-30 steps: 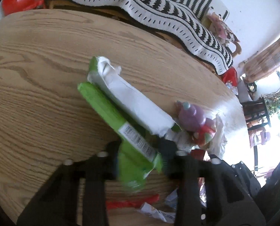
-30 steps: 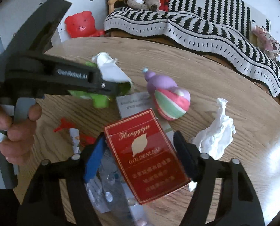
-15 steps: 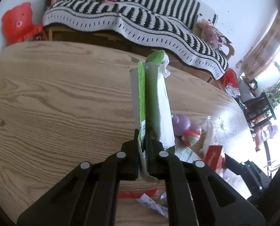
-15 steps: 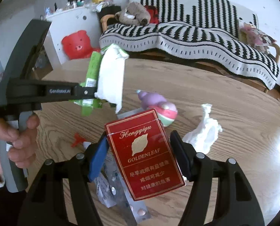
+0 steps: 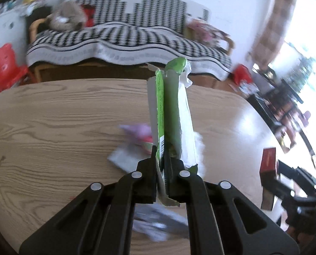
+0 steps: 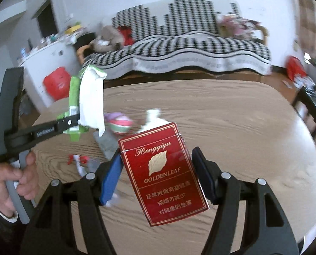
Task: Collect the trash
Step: 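Carry the carton and cigarette box over the black bin and open both tools, then move both open tools back over the trash on the table, then grasp the red plastic strip with the left tool while the right tool grasps the clear blister pack, then carry the red strip and blister pack over the black bin and open both tools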
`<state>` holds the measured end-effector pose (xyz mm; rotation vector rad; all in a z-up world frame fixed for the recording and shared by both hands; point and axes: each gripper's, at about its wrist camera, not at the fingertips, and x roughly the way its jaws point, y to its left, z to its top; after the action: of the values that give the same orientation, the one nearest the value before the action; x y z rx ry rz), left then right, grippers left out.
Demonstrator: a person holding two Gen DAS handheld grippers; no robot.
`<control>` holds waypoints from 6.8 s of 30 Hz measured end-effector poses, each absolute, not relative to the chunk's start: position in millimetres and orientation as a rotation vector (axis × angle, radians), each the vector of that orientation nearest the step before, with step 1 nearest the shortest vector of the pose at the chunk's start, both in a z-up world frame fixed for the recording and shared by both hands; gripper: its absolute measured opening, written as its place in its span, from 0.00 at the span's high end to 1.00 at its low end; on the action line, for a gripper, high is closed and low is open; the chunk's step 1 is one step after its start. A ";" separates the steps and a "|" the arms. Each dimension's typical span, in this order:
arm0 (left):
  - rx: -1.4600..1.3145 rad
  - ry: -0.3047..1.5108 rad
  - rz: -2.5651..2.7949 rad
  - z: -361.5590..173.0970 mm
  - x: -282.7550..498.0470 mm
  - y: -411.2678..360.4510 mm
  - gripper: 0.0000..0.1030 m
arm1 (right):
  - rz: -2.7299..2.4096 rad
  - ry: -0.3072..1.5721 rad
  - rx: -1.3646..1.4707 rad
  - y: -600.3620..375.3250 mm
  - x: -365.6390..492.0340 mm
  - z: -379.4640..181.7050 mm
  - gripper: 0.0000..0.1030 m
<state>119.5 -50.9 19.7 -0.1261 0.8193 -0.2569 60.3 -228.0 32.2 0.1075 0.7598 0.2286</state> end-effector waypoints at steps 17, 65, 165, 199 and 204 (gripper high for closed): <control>0.172 0.848 -0.760 -3.9 1.6 -331.3 0.96 | -0.182 0.720 0.287 -473.6 -104.9 22.0 0.38; 0.490 1.077 -1.057 -132.9 -95.4 -500.8 0.93 | -0.486 0.842 0.688 -638.0 -249.5 -78.6 0.27; 0.104 0.829 -0.324 -12.9 94.8 12.4 0.92 | 0.348 0.883 -0.034 -162.7 45.2 -17.7 0.66; 0.325 0.944 -1.032 -78.9 -68.4 -462.0 0.92 | -0.484 0.887 0.483 -605.4 -236.2 -50.6 0.66; 0.361 1.036 -1.063 -112.6 -73.4 -484.5 0.92 | -0.480 0.974 0.566 -613.9 -243.7 -75.3 0.65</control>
<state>-73.4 -484.5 -112.6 0.3612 1.0356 -1.0628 -243.7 -613.9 -75.3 0.5662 0.9737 -0.4795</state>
